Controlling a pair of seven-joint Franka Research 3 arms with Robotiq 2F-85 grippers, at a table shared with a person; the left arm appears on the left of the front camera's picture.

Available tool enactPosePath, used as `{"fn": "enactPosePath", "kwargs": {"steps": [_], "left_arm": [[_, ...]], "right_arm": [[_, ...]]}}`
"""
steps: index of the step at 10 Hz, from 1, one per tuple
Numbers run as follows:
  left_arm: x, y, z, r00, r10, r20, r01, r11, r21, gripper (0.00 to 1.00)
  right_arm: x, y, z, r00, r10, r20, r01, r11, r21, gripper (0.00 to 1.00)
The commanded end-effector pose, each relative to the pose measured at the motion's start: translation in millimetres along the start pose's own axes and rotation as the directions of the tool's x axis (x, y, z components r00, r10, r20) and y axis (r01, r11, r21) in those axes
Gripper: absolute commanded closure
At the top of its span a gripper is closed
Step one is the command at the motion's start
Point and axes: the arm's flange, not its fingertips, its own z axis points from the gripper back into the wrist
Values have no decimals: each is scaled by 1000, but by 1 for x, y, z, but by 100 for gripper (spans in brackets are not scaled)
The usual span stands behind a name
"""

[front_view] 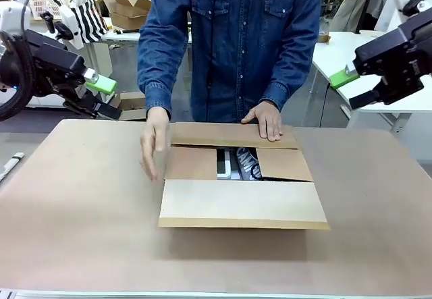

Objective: Pack the gift set into the box.
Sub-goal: Press and hold the closed box until the human finishes sealing it.

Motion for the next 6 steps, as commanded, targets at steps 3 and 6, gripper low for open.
{"fn": "enactPosePath", "kwargs": {"steps": [3,6], "left_arm": [[1,-3,-2,1000,8,21,-8,1000,-15,0],[1,-3,-2,1000,8,21,-8,1000,-15,0]], "right_arm": [[1,-3,-1,1000,22,4,-23,999,28,0],[1,-3,-1,1000,22,4,-23,999,28,0]]}}
